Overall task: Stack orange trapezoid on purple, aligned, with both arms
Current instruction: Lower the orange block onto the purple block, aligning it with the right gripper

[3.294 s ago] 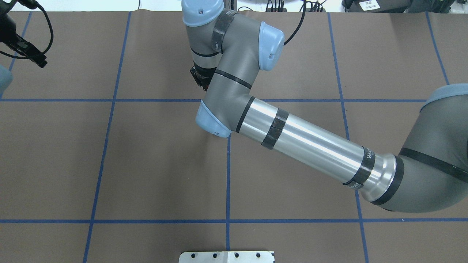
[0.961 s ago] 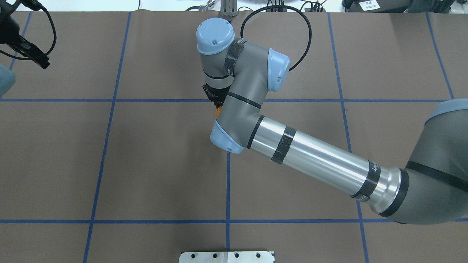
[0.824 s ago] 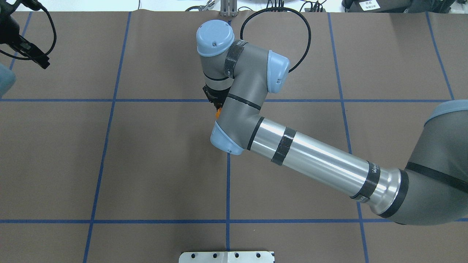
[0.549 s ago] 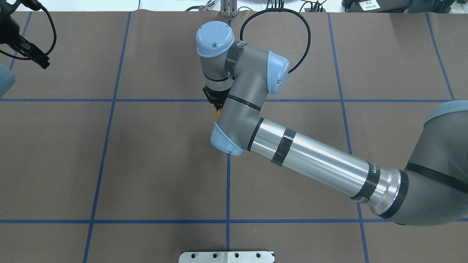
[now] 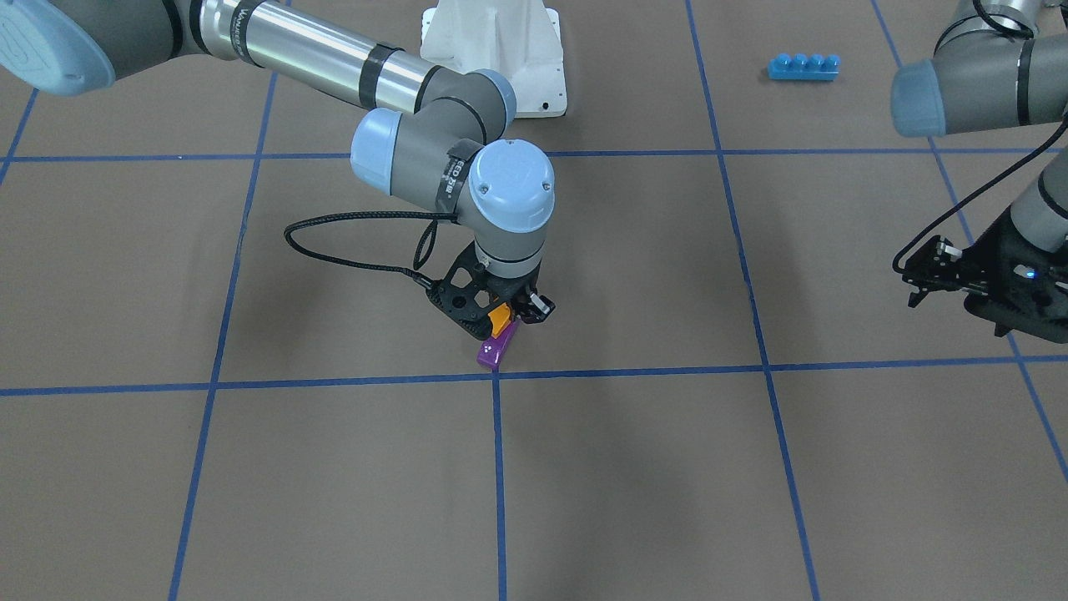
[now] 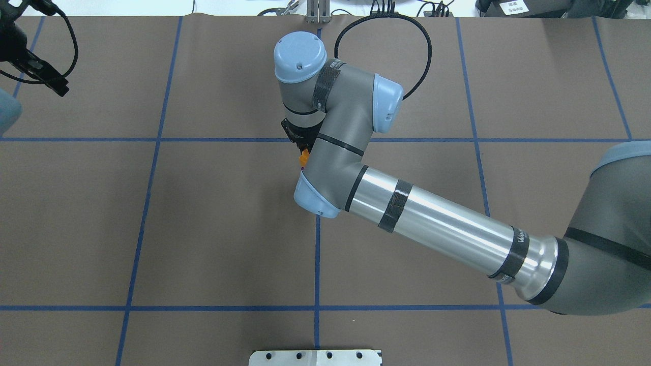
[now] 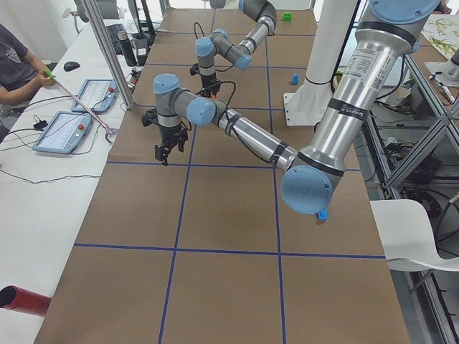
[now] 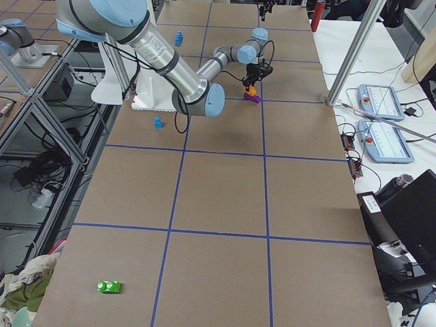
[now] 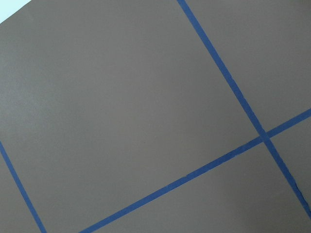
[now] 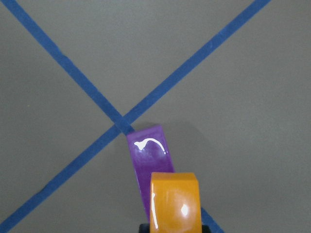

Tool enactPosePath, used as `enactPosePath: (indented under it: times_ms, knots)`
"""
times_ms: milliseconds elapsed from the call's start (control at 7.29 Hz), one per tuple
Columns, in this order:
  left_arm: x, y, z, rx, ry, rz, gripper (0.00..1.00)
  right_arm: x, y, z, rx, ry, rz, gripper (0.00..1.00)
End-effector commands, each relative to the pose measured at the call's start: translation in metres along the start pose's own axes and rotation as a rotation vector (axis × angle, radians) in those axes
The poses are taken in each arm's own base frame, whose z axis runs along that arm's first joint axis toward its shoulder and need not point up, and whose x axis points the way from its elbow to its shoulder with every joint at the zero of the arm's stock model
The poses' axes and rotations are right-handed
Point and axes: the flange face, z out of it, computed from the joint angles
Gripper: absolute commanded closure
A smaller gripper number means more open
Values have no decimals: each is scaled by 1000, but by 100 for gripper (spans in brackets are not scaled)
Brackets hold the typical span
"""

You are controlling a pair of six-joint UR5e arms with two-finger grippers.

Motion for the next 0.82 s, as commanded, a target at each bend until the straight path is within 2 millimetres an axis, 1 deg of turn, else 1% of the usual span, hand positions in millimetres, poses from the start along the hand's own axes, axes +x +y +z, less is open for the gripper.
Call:
enactPosePath:
  times_ms: [0, 275, 549, 686]
  knots:
    - [0, -1, 0, 0, 1, 0, 0, 2, -3, 4, 7, 2, -10, 100]
    - [3, -2, -3, 8, 2, -32, 0, 7, -5, 12, 10, 13, -15, 100]
    - [3, -2, -2, 7, 2, -31, 0, 7, -6, 12, 11, 13, -15, 100]
    - [3, -2, -2, 7, 2, -33, 0, 5, -6, 9, 7, -10, -23, 100]
